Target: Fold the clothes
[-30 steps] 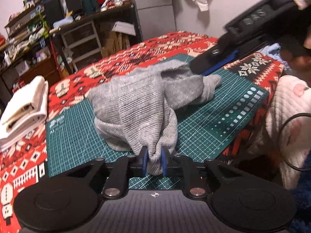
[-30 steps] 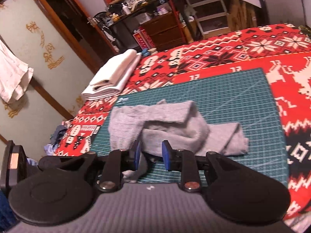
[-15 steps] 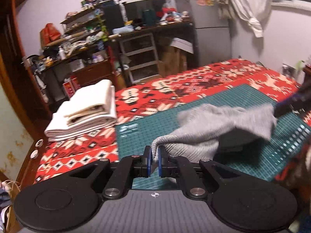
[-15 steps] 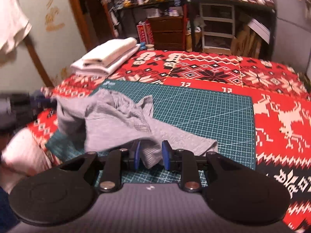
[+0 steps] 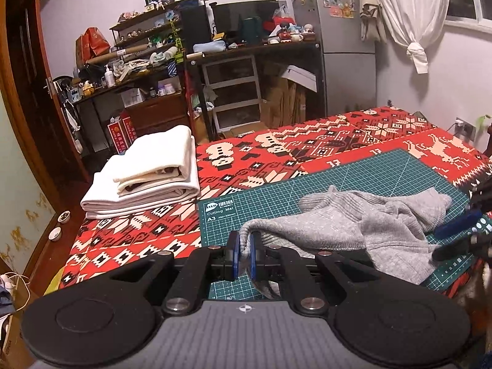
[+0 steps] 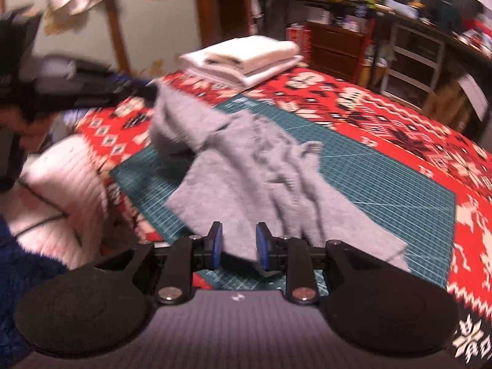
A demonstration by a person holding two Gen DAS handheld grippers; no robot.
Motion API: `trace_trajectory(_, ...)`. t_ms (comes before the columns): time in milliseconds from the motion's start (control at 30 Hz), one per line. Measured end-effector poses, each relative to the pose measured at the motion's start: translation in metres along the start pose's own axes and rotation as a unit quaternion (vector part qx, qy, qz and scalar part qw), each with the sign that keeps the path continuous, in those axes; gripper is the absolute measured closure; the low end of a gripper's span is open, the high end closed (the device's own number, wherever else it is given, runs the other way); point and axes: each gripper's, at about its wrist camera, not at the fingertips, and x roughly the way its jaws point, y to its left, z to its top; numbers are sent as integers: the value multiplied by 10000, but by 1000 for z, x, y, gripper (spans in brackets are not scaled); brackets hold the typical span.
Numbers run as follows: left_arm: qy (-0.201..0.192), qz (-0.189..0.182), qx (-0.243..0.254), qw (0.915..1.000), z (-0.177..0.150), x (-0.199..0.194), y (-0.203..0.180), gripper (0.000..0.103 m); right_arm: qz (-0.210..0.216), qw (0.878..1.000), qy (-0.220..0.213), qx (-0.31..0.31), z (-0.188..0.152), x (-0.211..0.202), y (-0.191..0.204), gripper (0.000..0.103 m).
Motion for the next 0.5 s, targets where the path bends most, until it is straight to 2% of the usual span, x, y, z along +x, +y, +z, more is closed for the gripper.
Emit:
trace_trajectory(67, 9, -13, -33, 10000, 0, 0, 1, 96, -66, 9995, 84, -281, -2, 4, 9, 76)
trace_trajectory(300, 30, -58, -63, 10000, -1, 2, 3, 96, -280, 9970, 386, -606, -13, 8, 14, 72)
trace_trajectory(500, 69, -91, -94, 9999, -2, 2, 3, 96, -497, 9925, 443, -1022, -12, 16, 21, 69)
